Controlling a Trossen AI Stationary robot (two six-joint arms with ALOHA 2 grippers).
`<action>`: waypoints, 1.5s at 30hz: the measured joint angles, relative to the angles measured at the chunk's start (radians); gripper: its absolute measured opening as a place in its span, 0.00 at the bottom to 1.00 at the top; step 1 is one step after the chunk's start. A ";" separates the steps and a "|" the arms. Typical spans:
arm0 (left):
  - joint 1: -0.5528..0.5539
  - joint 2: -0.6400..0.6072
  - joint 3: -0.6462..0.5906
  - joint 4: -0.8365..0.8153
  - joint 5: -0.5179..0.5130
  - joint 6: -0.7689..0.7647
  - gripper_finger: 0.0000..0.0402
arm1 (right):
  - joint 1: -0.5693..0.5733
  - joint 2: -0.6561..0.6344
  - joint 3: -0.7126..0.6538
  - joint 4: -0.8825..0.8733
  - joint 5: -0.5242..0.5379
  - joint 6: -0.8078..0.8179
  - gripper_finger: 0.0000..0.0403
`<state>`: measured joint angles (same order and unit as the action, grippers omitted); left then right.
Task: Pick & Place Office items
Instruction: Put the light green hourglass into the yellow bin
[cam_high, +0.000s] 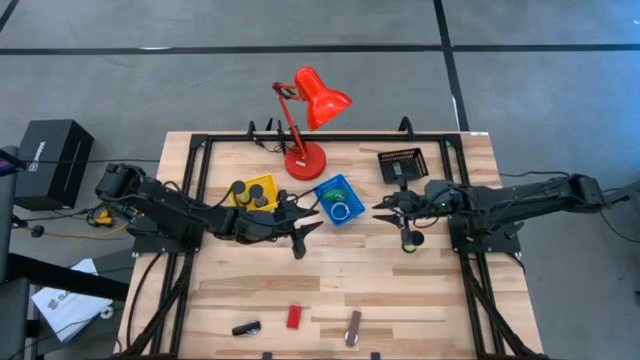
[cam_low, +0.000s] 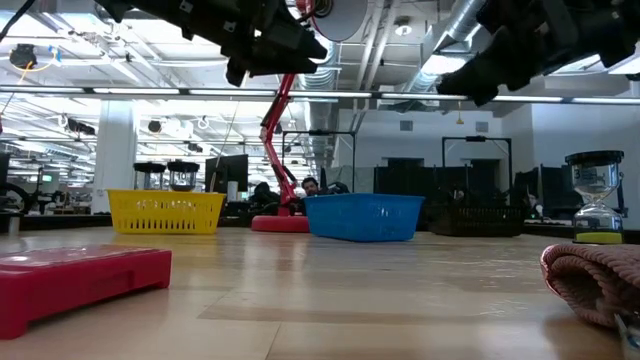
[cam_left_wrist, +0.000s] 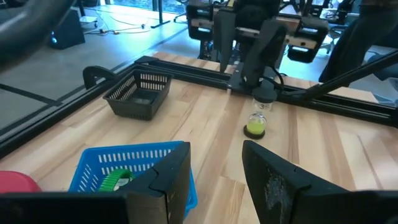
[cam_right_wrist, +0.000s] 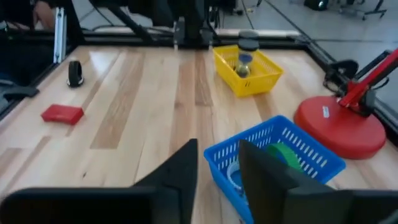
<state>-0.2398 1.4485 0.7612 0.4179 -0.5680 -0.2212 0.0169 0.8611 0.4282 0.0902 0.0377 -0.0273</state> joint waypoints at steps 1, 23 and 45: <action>0.000 0.000 0.000 0.001 0.000 0.003 0.35 | 0.000 0.008 0.000 0.000 0.000 -0.002 0.30; 0.000 0.000 0.000 0.002 0.000 0.005 0.35 | 0.211 0.123 0.232 -0.779 -0.015 0.316 0.61; 0.000 0.000 0.000 0.007 0.000 0.005 0.35 | 0.248 0.345 0.340 -1.101 -0.011 0.278 0.60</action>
<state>-0.2398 1.4484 0.7612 0.4247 -0.5681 -0.2162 0.2646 1.2060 0.7681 -1.0110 0.0269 0.2512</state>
